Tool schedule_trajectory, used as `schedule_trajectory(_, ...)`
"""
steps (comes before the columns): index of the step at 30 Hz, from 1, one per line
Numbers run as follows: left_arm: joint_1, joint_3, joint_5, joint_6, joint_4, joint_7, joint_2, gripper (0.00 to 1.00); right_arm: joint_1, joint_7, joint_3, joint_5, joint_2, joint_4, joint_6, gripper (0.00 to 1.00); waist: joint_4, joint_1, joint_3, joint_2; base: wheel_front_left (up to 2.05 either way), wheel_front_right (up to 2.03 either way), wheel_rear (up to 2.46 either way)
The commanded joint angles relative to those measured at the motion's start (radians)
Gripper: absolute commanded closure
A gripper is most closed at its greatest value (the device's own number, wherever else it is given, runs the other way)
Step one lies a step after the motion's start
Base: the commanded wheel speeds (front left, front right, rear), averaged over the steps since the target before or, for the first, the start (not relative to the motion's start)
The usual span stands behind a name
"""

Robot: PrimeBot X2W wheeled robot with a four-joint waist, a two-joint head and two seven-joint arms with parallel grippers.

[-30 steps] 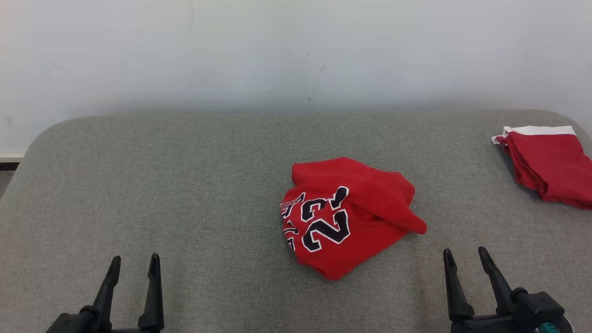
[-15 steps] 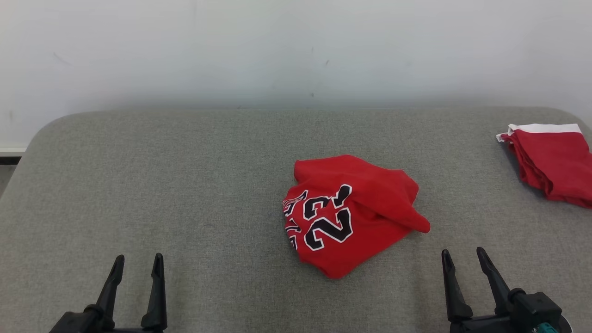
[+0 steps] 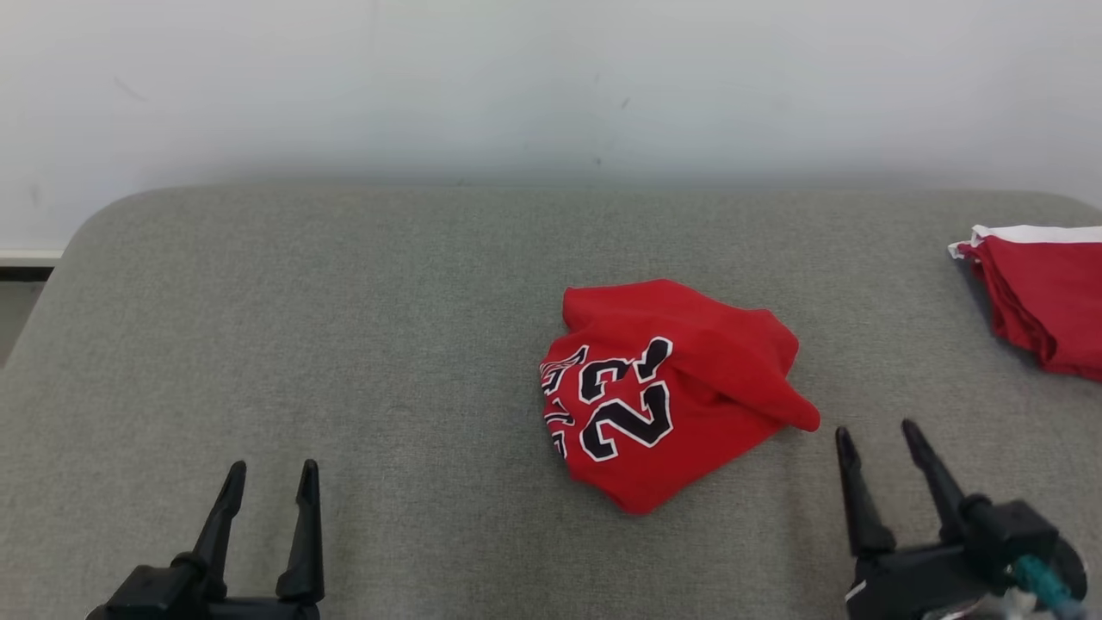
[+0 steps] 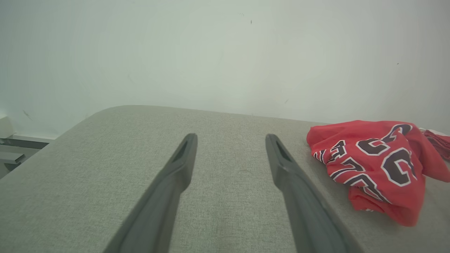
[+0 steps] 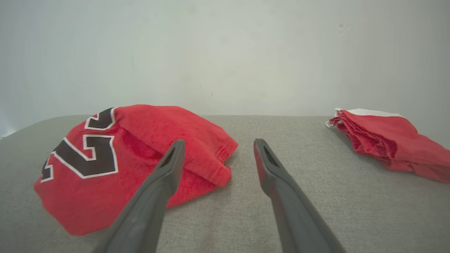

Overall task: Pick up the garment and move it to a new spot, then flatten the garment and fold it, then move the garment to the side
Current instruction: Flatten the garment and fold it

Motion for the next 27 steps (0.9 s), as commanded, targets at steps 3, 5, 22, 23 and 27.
schedule_trajectory(3, -0.023, -0.014, 0.002, 0.002, 0.006, 0.0, -0.004, 0.0, -0.066, 0.006, -0.006, 0.015, -0.042, 0.045, -0.003, 0.0, 0.03, -0.0001, 0.025, 0.0, 0.0, 0.0, 0.0)
schedule_trajectory(5, -0.038, -0.023, -0.003, 0.002, 0.006, 0.0, -0.006, 0.0, -0.129, 0.012, -0.002, 0.019, -0.077, 0.08, -0.003, 0.0, 0.047, -0.0001, 0.043, 0.0, 0.0, 0.0, 0.0)
schedule_trajectory(22, -0.137, -0.093, -0.026, 0.002, -0.004, 0.0, -0.023, 0.0, -0.535, 0.126, 0.129, 0.09, -0.246, 0.512, -0.003, 0.0, 0.188, -0.0001, 0.193, 0.0, 0.0, 0.0, 0.0)
schedule_trajectory(23, -0.139, -0.095, -0.028, 0.002, -0.003, 0.0, -0.023, 0.0, -0.548, 0.131, 0.14, 0.099, -0.247, 0.54, -0.003, 0.0, 0.193, -0.0001, 0.199, 0.0, 0.0, 0.0, 0.0)
schedule_trajectory(27, -0.156, -0.104, -0.026, 0.002, 0.001, 0.0, -0.024, 0.0, -0.579, 0.159, 0.176, 0.139, -0.236, 0.646, -0.003, 0.0, 0.205, -0.0001, 0.216, 0.0, 0.0, 0.0, 0.0)
